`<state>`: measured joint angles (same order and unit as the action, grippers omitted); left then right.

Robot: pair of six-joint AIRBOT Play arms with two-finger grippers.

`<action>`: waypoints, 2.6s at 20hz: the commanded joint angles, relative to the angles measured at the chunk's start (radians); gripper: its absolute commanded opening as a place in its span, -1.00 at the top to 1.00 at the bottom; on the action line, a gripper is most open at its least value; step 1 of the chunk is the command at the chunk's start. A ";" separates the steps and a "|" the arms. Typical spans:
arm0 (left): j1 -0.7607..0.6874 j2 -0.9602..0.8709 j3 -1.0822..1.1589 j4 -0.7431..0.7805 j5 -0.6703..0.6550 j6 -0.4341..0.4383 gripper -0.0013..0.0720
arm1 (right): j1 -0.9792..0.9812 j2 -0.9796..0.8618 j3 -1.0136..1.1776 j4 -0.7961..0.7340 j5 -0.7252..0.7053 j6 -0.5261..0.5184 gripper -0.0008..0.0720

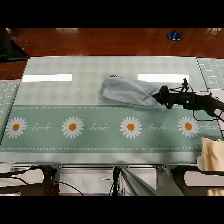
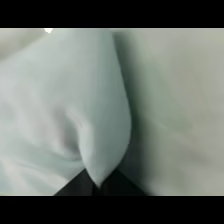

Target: Fold the shirts.

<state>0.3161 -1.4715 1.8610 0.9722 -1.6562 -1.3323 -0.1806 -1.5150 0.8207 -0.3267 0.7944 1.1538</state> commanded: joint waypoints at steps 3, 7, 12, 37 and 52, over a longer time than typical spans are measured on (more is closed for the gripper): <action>-0.001 -0.007 0.000 0.000 0.000 0.000 0.04 | -0.068 0.209 0.130 0.114 0.097 -0.002 0.90; -0.011 -0.030 0.000 -0.002 -0.002 0.000 0.04 | -0.218 0.423 0.331 -0.058 0.198 0.235 0.90; -0.056 -0.077 0.000 -0.006 -0.003 0.000 -0.56 | -0.514 0.510 0.635 -0.293 0.509 0.460 0.90; -0.117 -0.120 0.000 0.112 0.308 0.068 -0.56 | -1.052 0.734 0.204 -1.616 1.066 0.359 0.91; -0.117 -0.121 0.000 0.256 0.373 0.067 -0.55 | -1.215 0.737 -0.167 -1.961 0.829 0.331 0.13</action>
<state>0.1997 -1.5917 1.8610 1.2205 -1.2888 -1.2644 -1.3415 -0.7792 0.7006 -2.3081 1.7157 1.4944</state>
